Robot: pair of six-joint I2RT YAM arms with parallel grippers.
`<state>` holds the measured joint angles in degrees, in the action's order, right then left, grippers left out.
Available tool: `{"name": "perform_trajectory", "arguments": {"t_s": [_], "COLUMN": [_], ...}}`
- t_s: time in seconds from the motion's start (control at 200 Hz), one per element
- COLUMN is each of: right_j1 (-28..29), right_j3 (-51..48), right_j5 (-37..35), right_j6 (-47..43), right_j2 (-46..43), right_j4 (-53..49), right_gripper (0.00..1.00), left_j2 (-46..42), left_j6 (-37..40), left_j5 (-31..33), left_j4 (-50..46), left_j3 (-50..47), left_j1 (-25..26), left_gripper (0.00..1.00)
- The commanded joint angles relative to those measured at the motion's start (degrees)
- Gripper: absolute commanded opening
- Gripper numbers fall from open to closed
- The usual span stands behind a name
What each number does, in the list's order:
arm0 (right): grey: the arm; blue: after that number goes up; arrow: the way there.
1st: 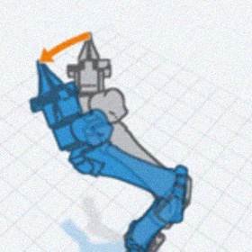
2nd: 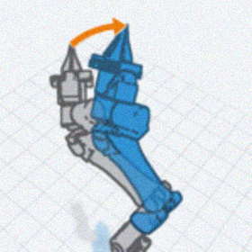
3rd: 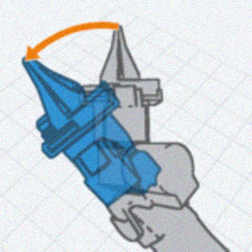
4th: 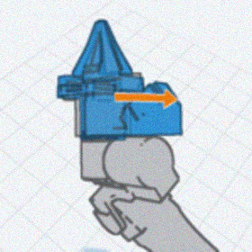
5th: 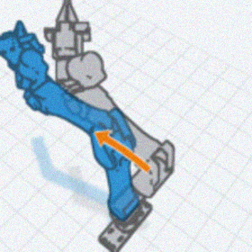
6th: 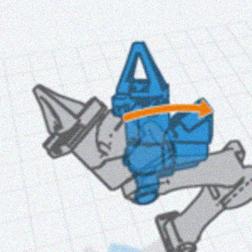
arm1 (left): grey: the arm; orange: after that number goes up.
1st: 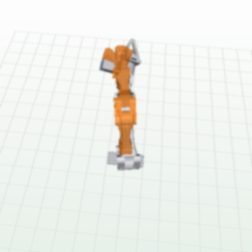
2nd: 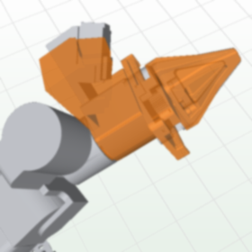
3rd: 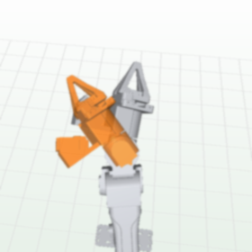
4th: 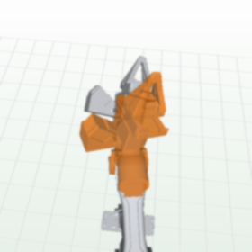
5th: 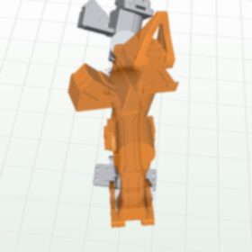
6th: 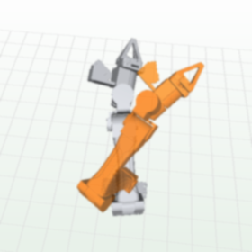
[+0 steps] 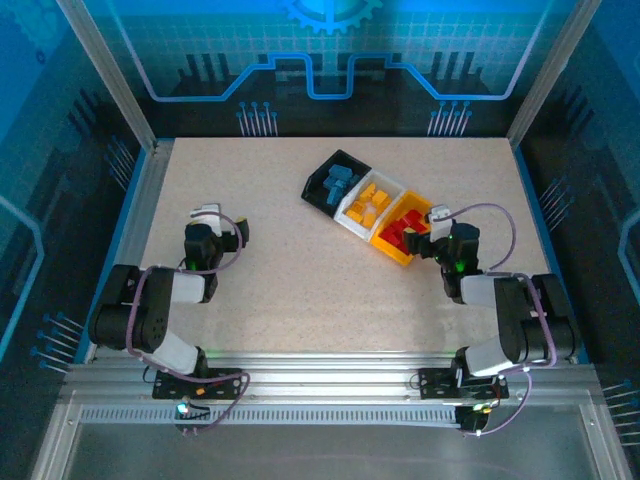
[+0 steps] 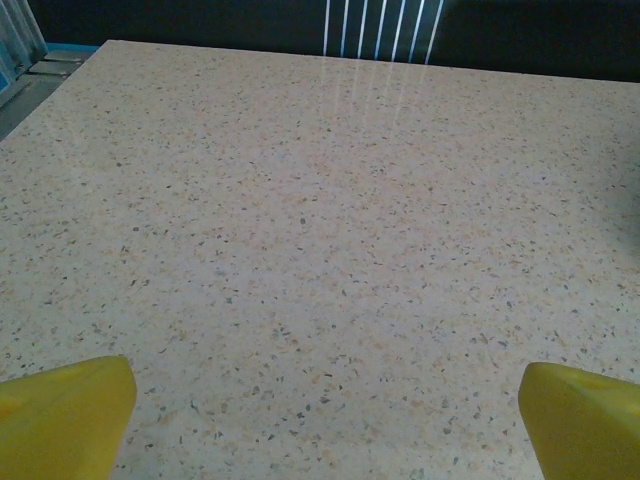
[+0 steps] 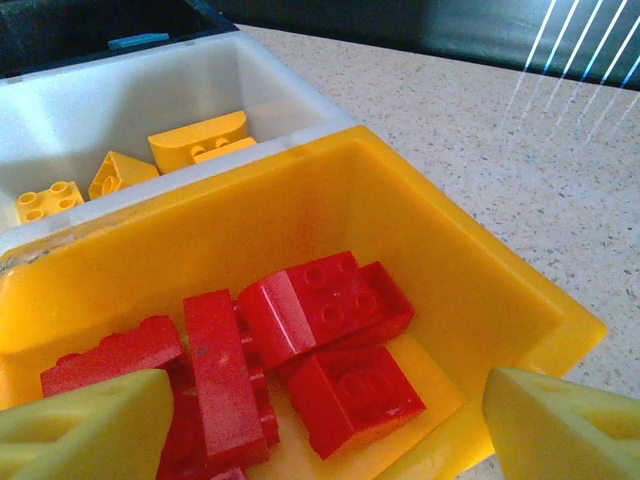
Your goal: Sort the legos into containers by color
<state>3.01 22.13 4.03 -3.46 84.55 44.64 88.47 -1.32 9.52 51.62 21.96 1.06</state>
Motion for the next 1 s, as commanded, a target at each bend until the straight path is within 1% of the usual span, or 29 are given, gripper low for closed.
{"name": "perform_trajectory", "arguments": {"t_s": [0.0,0.035,0.04,0.05,0.055,0.07,0.996], "right_j1": [0.2,-0.1,-0.1,-0.1,-0.1,-0.1,0.1], "right_j3": [1.7,2.6,2.7,2.8,2.7,2.7,2.8], "right_j5": [-3.2,-5.4,-5.6,-5.5,-5.5,-5.5,-6.0], "right_j6": [1.4,2.8,2.9,2.9,2.9,2.9,2.7], "right_j2": [1.4,1.7,1.7,1.7,1.7,1.7,1.8], "right_j4": [0.0,-1.4,-1.6,-1.7,-1.7,-1.6,-1.5], "right_gripper": [0.85,0.87,0.88,0.96,0.98,1.0,1.0], "left_j2": [0.3,0.3,0.3,0.3,0.3,0.3,0.3], "left_j6": [0.5,0.5,0.5,0.5,0.6,0.5,0.5], "left_j5": [-1.1,-1.2,-1.2,-1.1,-1.1,-1.1,-1.2], "left_j4": [1.9,1.9,1.9,1.9,1.9,1.9,1.9], "left_j3": [-0.5,-0.6,-0.5,-0.5,-0.5,-0.5,-0.6], "left_j1": [-0.4,-0.5,-0.4,-0.5,-0.5,-0.4,-0.4], "left_gripper": [0.99,0.99,0.99,0.99,0.99,0.99,0.99]}}
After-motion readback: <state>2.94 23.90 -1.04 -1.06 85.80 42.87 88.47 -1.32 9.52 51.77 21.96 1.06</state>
